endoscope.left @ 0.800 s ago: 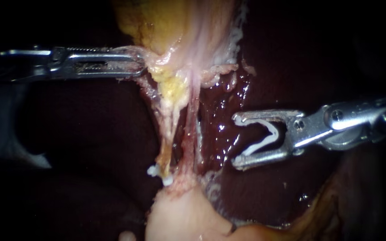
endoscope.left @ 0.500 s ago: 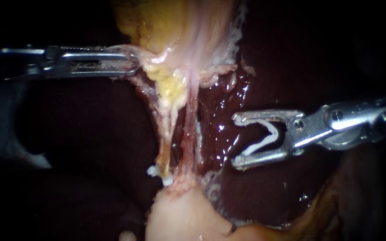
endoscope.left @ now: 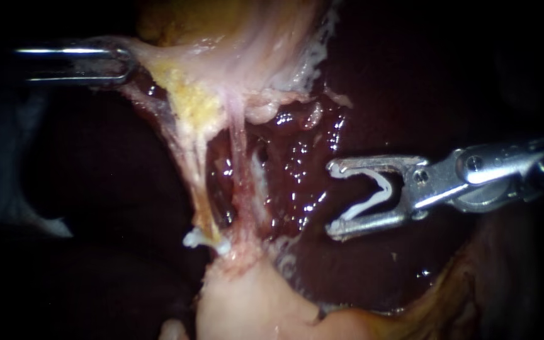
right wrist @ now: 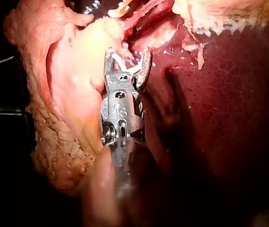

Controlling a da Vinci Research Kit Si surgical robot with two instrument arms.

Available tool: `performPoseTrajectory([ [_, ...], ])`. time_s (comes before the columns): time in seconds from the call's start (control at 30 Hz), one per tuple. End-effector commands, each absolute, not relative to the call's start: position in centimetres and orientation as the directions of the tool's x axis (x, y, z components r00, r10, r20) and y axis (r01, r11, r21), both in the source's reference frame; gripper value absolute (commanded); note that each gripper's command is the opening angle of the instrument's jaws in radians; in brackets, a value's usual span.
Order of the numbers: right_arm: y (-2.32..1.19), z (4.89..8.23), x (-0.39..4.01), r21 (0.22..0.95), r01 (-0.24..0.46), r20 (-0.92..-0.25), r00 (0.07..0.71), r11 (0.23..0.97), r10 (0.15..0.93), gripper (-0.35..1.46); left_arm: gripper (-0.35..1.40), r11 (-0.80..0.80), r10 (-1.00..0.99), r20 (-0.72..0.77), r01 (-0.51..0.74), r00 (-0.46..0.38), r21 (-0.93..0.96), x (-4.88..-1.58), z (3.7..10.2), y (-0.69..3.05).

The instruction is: Clipping second clip left tube

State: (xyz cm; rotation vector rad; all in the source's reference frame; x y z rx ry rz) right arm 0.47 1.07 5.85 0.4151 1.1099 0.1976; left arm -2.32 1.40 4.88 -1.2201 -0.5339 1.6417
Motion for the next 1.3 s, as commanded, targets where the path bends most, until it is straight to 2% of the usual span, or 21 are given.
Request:
performPoseTrajectory([
  [0.03, 1.06, 5.84, 0.47, 0.421, 0.054, -0.826, 0.437, 0.906, 0.357, 0.5, -0.35, -0.42, 0.886, -0.464, -0.442, -0.009, -0.793, -2.32, 4.87, 1.4],
  [0.23, 0.97, 5.82, 0.64, 0.428, 0.08, -0.829, 0.43, 0.9, 0.356, 0.5, -0.35, -0.42, 0.885, -0.465, -0.444, -0.008, -0.792, -2.33, 4.87, 1.37],
  [0.43, 0.8, 5.85, 1.04, 0.451, 0.101, -0.827, 0.421, 0.887, 0.373, 0.5, -0.35, -0.42, 0.885, -0.465, -0.446, -0.007, -0.791, -2.34, 4.85, 1.35],
  [0.9, 0.68, 6.25, 1.79, 0.497, 0.121, -0.812, 0.413, 0.859, 0.412, 0.5, -0.35, -0.419, 0.885, -0.466, -0.447, -0.006, -0.79, -2.42, 4.84, 1.3],
  [1.3, 0.67, 6.62, 2.03, 0.528, 0.134, -0.798, 0.415, 0.839, 0.437, 0.5, -0.35, -0.42, 0.885, -0.466, -0.446, -0.006, -0.79, -2.45, 4.85, 1.29],
])
